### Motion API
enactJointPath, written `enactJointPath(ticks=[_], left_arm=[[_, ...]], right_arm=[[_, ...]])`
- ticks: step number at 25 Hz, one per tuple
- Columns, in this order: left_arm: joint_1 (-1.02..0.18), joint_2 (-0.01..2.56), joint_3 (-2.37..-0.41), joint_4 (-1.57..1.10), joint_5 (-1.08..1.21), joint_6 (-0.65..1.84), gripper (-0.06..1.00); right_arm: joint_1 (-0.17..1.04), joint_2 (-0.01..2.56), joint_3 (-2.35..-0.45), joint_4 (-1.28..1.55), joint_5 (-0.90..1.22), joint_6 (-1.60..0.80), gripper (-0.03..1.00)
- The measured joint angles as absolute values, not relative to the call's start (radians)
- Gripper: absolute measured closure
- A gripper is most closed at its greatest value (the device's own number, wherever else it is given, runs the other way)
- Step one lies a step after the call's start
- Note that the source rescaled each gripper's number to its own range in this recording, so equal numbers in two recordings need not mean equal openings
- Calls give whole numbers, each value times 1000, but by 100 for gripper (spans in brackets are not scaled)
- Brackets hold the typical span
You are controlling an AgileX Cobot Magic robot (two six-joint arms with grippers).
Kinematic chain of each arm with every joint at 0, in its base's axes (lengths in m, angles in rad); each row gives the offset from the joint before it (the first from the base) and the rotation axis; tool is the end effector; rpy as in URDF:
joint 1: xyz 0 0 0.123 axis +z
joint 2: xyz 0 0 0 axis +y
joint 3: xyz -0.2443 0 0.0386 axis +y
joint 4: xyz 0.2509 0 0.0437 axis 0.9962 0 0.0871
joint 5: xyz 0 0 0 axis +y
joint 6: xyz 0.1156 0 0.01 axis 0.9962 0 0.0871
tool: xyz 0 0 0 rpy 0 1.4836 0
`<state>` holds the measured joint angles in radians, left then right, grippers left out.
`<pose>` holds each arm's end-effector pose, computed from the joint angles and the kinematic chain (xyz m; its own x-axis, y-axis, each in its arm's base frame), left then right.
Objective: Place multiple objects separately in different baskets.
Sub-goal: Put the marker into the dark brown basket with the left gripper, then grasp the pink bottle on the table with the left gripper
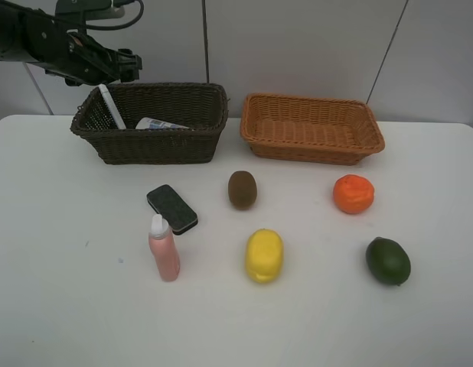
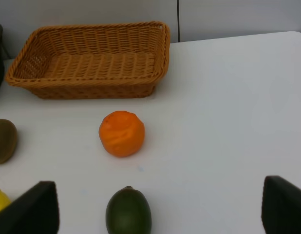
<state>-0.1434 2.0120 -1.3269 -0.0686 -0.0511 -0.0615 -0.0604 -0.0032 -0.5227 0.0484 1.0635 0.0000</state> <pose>0.4555 -0.0654 0.1421 -0.5285 -0.0547 -0.8472 0.0720 0.9914 -0.1089 0.0552 0.0016 0.2741 -0.4334 0.0498 -0.8998 0.0325 0.9987 0.0396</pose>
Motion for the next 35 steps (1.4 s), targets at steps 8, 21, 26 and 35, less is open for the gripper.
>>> enactJointPath(ticks=[8,21,26,35], left_arm=[[-163,1907,-1327,-99,308,-86,-5],[-167,1782,-1330,-177,1146,-171,-5],[-218,1763,-1320,-179,1201,-185,-5],[-470,1633,-1197,-186,1201,-258,-5]], right_arm=[[-60,-3,-523,48,1063,0,1],[-60,-3,-523,48,1063,0,1],[-60,-3,-523,48,1063,0,1],[-60,-3,-523,48,1063,0,1]])
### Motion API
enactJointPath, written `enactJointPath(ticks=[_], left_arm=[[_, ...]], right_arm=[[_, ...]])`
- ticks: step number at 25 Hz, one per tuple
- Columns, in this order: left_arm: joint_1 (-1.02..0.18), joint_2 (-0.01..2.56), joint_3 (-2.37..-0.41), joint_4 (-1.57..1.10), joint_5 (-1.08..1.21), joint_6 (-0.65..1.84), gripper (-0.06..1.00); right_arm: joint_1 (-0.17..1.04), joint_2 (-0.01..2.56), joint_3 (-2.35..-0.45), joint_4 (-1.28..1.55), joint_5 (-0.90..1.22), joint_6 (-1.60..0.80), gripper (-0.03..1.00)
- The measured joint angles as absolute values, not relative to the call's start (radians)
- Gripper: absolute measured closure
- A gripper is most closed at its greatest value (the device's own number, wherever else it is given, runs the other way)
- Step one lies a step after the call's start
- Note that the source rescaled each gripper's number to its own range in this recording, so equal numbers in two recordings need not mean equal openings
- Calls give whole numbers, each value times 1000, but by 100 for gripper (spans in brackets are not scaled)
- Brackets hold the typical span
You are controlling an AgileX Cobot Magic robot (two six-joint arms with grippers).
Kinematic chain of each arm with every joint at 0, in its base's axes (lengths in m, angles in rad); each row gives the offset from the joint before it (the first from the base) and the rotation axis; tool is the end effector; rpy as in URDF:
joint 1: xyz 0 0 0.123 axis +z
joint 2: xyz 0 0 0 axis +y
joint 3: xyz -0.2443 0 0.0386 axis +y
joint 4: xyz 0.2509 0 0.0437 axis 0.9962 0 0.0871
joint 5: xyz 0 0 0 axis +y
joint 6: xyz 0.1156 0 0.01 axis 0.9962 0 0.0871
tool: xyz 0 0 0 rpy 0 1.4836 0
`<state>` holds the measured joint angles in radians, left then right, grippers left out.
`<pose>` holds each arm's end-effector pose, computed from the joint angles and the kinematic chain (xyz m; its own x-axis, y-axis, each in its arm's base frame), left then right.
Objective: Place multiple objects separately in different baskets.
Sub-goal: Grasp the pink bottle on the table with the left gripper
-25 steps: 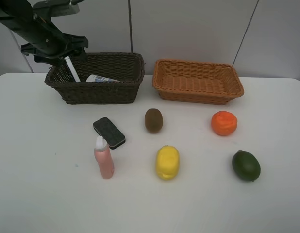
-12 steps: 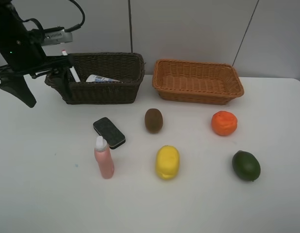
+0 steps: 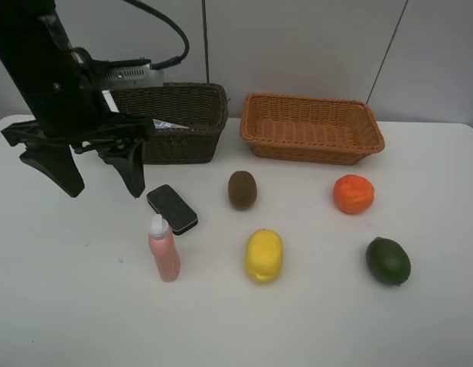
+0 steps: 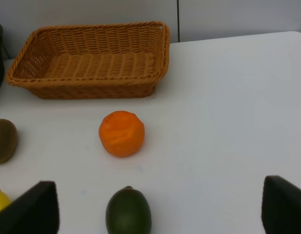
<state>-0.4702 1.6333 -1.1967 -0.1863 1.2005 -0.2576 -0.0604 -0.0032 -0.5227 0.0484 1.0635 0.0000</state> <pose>0.2607 -0.1550 0.1837 -0.9884 0.1488 0.0298 0.1416 0.9749 -0.1721 0.0552 0.0016 0.2741 -0.4334 0.0498 -0.8998 0.0325 0.9987 0.0396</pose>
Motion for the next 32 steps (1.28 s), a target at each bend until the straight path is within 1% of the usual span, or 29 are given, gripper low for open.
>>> enactJointPath(ticks=[4,7,9,13,20,32], left_arm=[[-596,1613,-1157,-177,1201,-355,-5],[-659,1613,-1134,-144,1194,-435,-5],[-680,1613,-1123,-115,1171,-483,-5],[-688,1614,-1098,-78,1074,-546,-5],[-689,1695,-1075,-97,898,-558,-5],[-690,1884,-1074,-97,845,-557,-5]], right_arm=[[-60,-3,-523,48,1063,0,1],[-60,-3,-523,48,1063,0,1],[-60,-3,-523,48,1063,0,1],[-60,-3,-523,48,1063,0,1],[-60,-3,-523,48,1063,0,1],[-60,-3,-523,48,1063,0,1]])
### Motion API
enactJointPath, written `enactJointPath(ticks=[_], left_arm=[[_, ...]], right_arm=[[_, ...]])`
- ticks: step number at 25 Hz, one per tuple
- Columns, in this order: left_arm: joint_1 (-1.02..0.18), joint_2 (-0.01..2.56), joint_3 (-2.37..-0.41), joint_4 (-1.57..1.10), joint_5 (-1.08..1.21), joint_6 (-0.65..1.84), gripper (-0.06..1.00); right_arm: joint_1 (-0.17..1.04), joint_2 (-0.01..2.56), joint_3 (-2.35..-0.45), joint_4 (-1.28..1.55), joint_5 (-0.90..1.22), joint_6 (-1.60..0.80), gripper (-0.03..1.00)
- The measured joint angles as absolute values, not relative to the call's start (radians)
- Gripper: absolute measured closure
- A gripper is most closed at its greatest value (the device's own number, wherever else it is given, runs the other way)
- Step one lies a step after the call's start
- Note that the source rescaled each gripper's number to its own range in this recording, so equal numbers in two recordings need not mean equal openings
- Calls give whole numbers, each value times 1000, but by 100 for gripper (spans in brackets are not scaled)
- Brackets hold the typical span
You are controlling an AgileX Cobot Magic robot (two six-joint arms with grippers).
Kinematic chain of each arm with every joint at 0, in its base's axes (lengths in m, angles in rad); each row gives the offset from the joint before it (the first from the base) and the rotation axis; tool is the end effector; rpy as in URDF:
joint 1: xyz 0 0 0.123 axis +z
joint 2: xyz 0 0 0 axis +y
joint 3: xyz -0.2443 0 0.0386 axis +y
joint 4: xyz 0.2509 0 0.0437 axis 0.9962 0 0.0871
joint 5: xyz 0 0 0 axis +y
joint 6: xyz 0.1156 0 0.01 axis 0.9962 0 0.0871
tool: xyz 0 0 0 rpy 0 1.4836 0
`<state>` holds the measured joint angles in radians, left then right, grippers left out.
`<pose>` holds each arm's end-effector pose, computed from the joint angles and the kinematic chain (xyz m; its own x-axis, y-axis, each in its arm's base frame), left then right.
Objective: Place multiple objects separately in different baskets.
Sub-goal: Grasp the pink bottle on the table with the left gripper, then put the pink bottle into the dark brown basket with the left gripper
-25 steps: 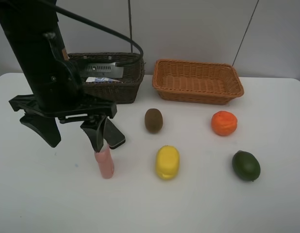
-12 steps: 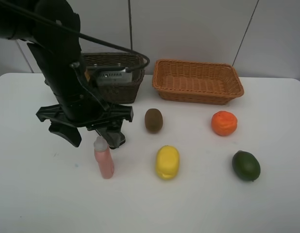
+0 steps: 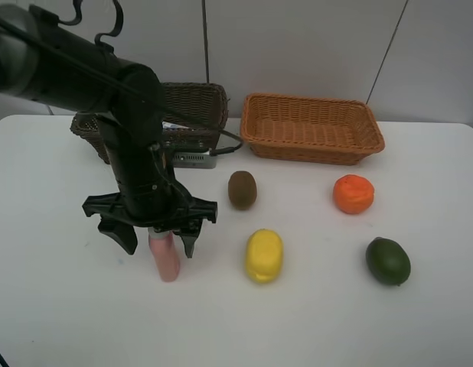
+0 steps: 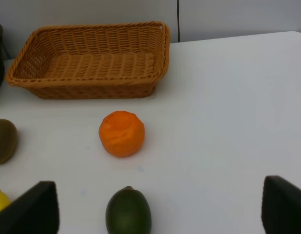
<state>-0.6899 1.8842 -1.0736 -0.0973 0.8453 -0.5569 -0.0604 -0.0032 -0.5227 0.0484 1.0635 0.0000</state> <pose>0.2391 -0.2083 0.0761 -0.9968 0.0696 0.0387 0.0671 0.9958 -0.0617 0.0552 0.0016 0.2741 -0.4334 0.0498 -0.8998 0.0325 0.9987 0.0396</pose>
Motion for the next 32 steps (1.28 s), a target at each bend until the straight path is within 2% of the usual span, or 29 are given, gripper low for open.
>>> enactJointPath(ticks=[3,4,5,7,9,10,16,20,24,32], left_arm=[[-690,1898,-1072,-97,842,-549,-4],[-690,1898,-1072,-97,842,-548,0],[-690,1898,-1072,-97,842,-545,8],[-690,1898,-1072,-97,844,-542,33],[-690,1897,-1072,-98,851,-539,65],[-690,1897,-1072,-98,855,-533,67],[-690,1881,-1073,-98,873,-506,66],[-690,1797,-1147,-97,925,-505,66],[-660,1761,-1335,-74,973,-483,66],[-424,1945,-1779,-46,968,-438,66]], right_arm=[[-60,-3,-523,48,1063,0,1],[-60,-3,-523,48,1063,0,1],[-60,-3,-523,48,1063,0,1],[-60,-3,-523,48,1063,0,1],[-60,-3,-523,48,1063,0,1],[-60,-3,-523,48,1063,0,1],[-60,-3,-523,48,1063,0,1],[-60,-3,-523,48,1063,0,1],[-60,-3,-523,48,1063,0,1],[-60,-3,-523,48,1063,0,1]])
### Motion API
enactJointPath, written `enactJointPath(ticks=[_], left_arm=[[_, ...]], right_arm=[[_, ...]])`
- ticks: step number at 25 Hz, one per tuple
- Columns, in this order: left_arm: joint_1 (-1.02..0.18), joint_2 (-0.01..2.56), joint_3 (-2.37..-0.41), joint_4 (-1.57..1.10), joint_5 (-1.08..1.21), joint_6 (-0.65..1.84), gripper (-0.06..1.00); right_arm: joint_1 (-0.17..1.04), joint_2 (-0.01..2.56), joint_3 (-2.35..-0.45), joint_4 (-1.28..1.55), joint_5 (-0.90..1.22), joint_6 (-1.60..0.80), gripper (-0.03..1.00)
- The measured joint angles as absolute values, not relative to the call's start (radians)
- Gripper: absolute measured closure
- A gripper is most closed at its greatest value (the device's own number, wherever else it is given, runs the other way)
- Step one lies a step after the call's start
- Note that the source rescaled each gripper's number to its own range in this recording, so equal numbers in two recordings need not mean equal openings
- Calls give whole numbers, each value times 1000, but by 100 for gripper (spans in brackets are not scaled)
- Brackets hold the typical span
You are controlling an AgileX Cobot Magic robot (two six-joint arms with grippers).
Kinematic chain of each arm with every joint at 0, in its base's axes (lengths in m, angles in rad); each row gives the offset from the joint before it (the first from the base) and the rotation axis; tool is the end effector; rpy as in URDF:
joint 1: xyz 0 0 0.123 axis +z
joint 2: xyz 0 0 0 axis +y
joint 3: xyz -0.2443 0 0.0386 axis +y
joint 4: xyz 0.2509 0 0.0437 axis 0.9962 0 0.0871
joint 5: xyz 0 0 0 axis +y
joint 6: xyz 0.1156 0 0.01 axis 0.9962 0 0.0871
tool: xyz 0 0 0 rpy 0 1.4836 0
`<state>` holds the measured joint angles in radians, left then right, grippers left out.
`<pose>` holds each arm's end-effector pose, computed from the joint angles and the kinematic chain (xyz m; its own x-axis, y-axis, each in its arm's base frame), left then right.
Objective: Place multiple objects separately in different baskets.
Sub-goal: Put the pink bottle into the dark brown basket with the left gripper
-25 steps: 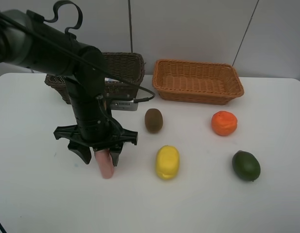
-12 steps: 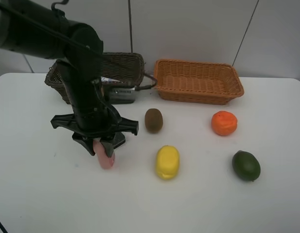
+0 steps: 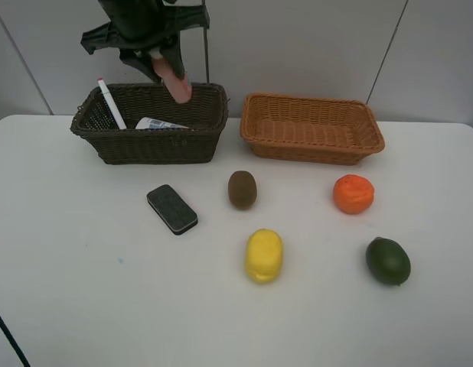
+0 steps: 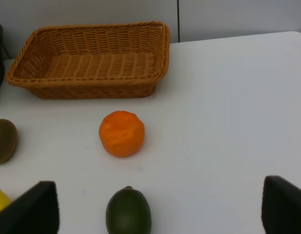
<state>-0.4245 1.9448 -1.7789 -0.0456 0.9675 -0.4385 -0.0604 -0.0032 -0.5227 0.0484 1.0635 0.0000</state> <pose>0.3972 -0.1843 0.2376 -0.8970 -0.0857 -0.4336 0.0302 0.9668 -0.2536 0.0552 0.0016 0.2741 -0.4334 0.0498 -0.8998 0.0325 0.9987 0.0396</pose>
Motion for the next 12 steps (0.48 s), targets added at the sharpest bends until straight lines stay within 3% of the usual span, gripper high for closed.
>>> enactJointPath(ticks=[8,10,12], left_arm=[[-331,2206,-2010,-7,944,-432,65],[-328,2228,-2028,-6,946,-433,45],[-326,2231,-2035,-21,950,-442,17]], right_arm=[[-60,-3,-523,48,1063,0,1],[-60,-3,-523,48,1063,0,1],[-60,-3,-523,48,1063,0,1]])
